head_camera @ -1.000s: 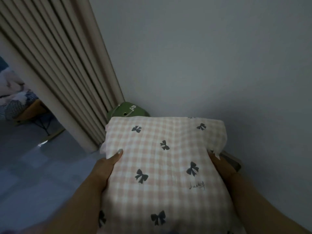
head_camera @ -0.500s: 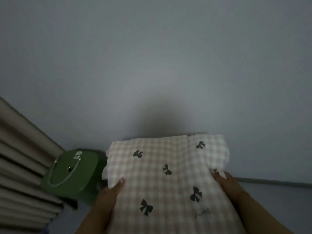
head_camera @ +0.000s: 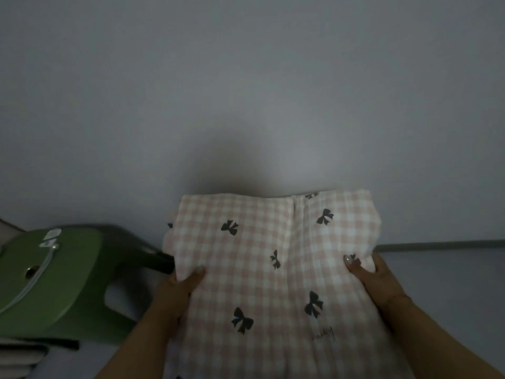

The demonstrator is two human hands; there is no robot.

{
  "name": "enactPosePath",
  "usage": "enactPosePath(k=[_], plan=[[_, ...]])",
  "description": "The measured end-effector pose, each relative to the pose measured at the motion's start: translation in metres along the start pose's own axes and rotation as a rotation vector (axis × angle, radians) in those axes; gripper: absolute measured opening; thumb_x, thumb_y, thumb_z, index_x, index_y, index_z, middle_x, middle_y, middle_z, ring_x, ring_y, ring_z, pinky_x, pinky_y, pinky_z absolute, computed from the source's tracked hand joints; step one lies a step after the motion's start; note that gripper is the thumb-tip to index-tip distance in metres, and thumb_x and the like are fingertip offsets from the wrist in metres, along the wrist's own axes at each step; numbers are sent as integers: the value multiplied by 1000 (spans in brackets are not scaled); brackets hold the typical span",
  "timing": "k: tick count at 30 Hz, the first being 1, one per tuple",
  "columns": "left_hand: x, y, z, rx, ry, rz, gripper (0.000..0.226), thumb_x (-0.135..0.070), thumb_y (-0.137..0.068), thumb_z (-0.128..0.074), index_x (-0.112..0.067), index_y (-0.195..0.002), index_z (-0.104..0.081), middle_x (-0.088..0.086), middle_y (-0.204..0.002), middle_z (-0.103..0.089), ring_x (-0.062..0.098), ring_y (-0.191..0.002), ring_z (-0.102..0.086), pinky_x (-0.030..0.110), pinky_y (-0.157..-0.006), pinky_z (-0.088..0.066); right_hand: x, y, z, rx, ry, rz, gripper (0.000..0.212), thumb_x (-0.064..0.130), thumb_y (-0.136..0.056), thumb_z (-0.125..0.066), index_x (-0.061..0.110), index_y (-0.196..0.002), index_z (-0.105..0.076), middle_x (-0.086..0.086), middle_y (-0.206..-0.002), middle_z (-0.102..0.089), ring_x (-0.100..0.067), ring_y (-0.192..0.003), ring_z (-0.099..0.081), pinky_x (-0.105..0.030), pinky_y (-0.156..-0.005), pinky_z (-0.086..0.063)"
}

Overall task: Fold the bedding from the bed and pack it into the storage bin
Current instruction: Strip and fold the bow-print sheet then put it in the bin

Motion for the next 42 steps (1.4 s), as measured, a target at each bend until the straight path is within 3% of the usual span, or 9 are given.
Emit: enactPosePath(k=[6, 14, 22, 26, 31, 33, 36, 38, 42], plan=[[70, -63, -21, 33, 21, -22, 22, -30, -84, -69, -21, -100, -57, 3, -90, -63, 21, -81, -60, 33, -68, -50, -71, -50, -24, -44, 74, 48, 24, 31, -80, -72, 18, -98, -65, -2, -92, -69, -20, -86, -66, -24, -64, -49], [134, -127, -19, 78, 69, 107, 37, -36, -81, -70, -14, -107, -59, 15, -105, -66, 34, -96, -62, 43, -77, -51, -119, -96, -39, -128, 201, 70, 37, 41, -78, -71, 15, -104, -66, -3, -96, -69, -13, -81, -63, -20, -59, -43], [158, -157, -4, 41, -24, 94, 34, -41, -84, -67, -10, -96, -64, 22, -100, -69, 39, -93, -66, 52, -88, -52, -148, -99, -65, -192, 367, -21, 69, 35, -79, -72, 9, -136, -42, -12, -126, -57, -31, -116, -55, -30, -91, -40], [174, -175, -1, -37, -79, 107, 46, -39, -85, -67, 0, -109, -60, 23, -104, -65, 38, -96, -62, 48, -92, -49, -161, -107, -77, -113, 434, -52, 39, 28, -79, -73, 5, -108, -61, -10, -102, -64, -27, -106, -59, -33, -91, -46], [185, -186, -3, -90, -290, 103, 77, -56, -87, -56, -4, -141, -40, 21, -143, -44, 37, -127, -45, 47, -110, -35, -162, -105, -84, -75, 561, -182, 87, 46, -81, -67, 5, -145, -25, -14, -143, -44, -30, -128, -45, -39, -108, -36], [171, -184, 3, -276, -634, -73, 64, -54, -89, -52, -8, -135, -46, 20, -131, -53, 37, -114, -53, 46, -100, -43, -146, -89, -83, -223, 840, -70, 82, 52, -81, -65, 3, -138, -32, -22, -134, -48, -34, -122, -49, -45, -101, -44], [120, -168, -12, -659, -1015, -805, 33, -32, -85, -59, -8, -108, -54, 14, -100, -57, 30, -88, -55, 44, -78, -49, -114, -65, -103, -660, 1100, 562, 75, 51, -71, -72, 0, -121, -50, -27, -110, -57, -40, -102, -56, -47, -88, -50], [104, -175, -44, -468, -1188, -1053, 47, -36, -90, -49, -14, -131, -45, 17, -132, -47, 34, -121, -46, 50, -104, -37, -111, -80, -127, -473, 1194, 619, 79, 59, -80, -56, 12, -141, -37, -23, -139, -41, -38, -131, -38, -50, -110, -28], [107, -216, -72, -253, -1321, -883, 76, -66, -81, 0, -37, -150, -14, 1, -159, -18, 24, -146, -13, 47, -119, 1, -124, -121, -160, -185, 1381, 530, 74, 72, -86, -11, 36, -150, -2, -4, -160, 3, -26, -147, 10, -54, -116, 9]])
Point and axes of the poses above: each hand's wrist, its own y-axis away from the middle knuckle, its own z-axis out of the back of the hand, x = y × z, the point moved 4 cm from there along -y, towards the middle knuckle
